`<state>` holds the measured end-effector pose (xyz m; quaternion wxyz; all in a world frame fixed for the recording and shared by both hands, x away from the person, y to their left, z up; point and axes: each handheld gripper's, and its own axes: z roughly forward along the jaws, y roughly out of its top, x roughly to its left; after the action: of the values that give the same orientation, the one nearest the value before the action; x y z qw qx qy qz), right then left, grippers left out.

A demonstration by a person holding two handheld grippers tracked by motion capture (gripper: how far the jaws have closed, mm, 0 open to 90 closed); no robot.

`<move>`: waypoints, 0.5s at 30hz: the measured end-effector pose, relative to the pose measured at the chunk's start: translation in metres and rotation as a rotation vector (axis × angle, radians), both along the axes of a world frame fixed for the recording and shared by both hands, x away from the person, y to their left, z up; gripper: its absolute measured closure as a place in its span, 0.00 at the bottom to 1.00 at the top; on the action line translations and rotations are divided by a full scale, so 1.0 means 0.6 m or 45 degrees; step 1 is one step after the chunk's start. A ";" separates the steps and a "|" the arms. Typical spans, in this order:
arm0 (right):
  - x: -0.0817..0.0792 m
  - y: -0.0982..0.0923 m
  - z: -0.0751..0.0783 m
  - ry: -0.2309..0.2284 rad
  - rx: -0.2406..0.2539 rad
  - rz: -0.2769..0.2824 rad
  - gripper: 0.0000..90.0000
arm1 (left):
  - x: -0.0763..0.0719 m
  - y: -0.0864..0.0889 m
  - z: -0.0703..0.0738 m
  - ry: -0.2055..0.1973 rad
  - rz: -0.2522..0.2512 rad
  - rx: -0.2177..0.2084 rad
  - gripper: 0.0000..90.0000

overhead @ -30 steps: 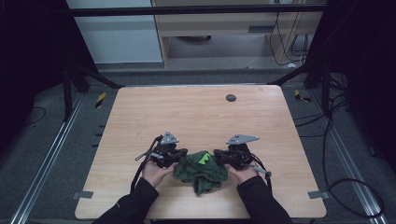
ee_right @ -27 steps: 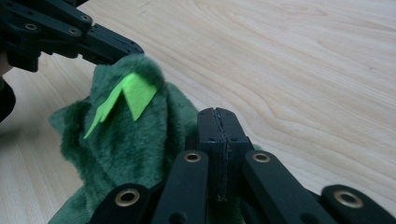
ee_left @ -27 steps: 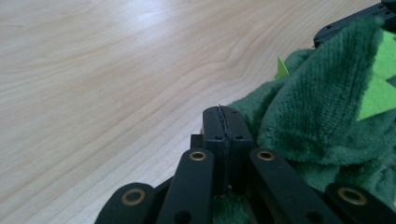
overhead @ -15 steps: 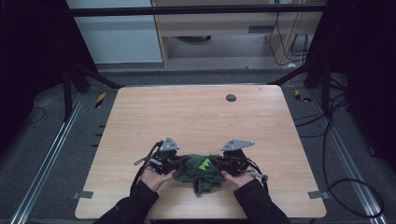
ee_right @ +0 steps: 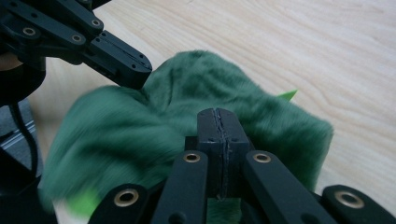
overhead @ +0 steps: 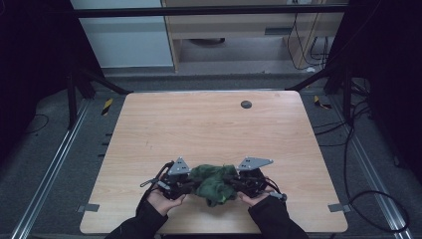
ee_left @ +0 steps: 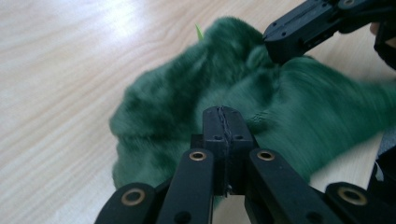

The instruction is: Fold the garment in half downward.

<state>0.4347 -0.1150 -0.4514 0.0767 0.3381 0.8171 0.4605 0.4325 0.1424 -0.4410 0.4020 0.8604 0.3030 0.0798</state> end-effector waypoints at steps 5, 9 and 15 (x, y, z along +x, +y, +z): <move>-0.010 0.000 -0.007 0.014 -0.016 0.005 0.99 | -0.011 0.001 -0.012 0.022 -0.007 0.018 1.00; -0.018 -0.002 -0.012 0.029 -0.023 0.007 0.99 | -0.021 0.000 -0.018 0.034 -0.013 0.021 1.00; -0.029 -0.009 -0.018 0.040 -0.029 0.007 0.99 | -0.026 0.000 -0.027 0.050 -0.017 0.044 1.00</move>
<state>0.4174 -0.1201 -0.4622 0.0665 0.3423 0.8244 0.4459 0.4170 0.1423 -0.4570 0.3816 0.8705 0.3039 0.0653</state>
